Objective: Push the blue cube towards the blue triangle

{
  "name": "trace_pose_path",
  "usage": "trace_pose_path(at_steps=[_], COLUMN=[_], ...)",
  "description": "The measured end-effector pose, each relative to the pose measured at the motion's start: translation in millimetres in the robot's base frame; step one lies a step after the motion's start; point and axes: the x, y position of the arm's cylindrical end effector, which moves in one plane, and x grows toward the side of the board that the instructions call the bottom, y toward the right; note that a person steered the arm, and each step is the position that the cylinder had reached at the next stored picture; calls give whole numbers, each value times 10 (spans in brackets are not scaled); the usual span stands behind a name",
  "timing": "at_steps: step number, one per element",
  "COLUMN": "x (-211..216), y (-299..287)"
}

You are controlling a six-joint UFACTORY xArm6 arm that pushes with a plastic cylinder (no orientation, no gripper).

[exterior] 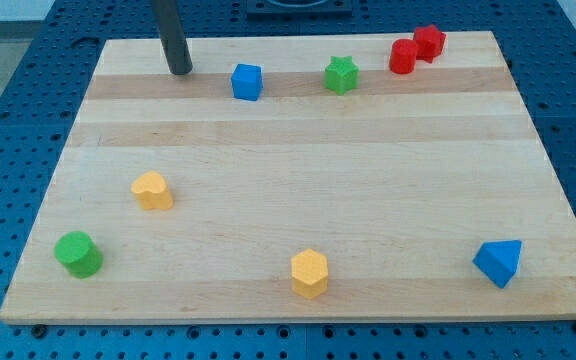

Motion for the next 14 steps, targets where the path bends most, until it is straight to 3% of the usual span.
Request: trace_pose_path(at_steps=[5,10,13,14], x=[0,586,1238,1214], y=[89,1608,2343,2573])
